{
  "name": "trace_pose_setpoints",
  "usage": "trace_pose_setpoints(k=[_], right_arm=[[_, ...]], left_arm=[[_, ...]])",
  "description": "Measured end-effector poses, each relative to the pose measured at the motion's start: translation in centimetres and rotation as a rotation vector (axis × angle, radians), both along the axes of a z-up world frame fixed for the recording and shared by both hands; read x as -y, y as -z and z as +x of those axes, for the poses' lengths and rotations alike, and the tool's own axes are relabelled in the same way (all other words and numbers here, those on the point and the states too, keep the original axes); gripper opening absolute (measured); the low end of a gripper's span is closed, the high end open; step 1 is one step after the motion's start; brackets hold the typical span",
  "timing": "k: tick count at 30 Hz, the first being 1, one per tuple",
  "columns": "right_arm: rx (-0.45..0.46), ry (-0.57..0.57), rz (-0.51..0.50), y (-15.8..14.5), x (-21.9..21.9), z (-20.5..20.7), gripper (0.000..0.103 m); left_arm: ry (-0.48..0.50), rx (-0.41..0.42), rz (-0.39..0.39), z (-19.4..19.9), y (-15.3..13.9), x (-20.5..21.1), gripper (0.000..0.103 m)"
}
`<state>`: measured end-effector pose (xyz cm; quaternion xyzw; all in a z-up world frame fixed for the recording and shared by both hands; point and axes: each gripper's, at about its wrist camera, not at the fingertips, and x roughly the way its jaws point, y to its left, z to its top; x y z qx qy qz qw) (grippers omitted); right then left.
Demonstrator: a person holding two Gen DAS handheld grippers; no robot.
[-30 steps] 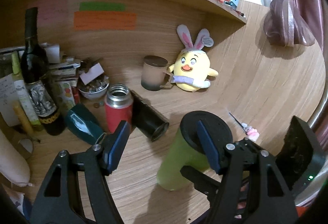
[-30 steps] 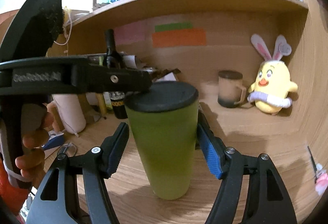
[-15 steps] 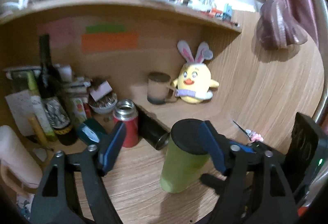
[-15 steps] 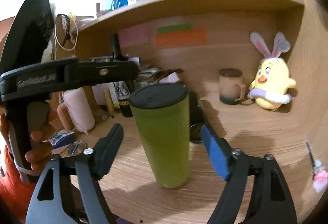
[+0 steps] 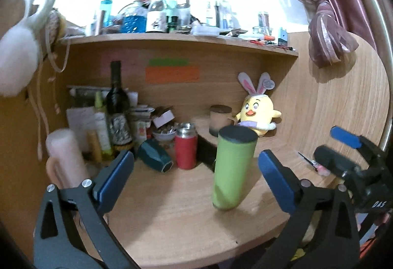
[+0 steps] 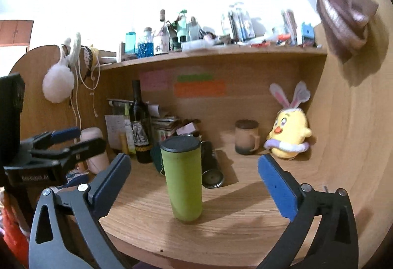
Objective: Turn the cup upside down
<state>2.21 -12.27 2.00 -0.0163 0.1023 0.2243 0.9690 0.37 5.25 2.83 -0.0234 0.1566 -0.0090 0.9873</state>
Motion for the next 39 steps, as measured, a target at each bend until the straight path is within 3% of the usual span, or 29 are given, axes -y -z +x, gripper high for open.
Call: trace_pose_setpoints(k=[7,13,39], right_arm=[[0.032,0.036,-0.027,0.3,0.2,-2.6,0.103],[-0.009,0.037,-0.006,1.2,0.8,-2.5,0.103],[-0.054,0.037,0.032,2.2,1.5,-1.7,0.103]], left_arm=[[-0.059,0.004,-0.009,-3.3,1.3,0.6,0.103],[-0.06,-0.008,-0.015,-4.3,2.2,1.4,0.103],[-0.056,0.018,0.044,-4.3,2.3,3.1,0.103]])
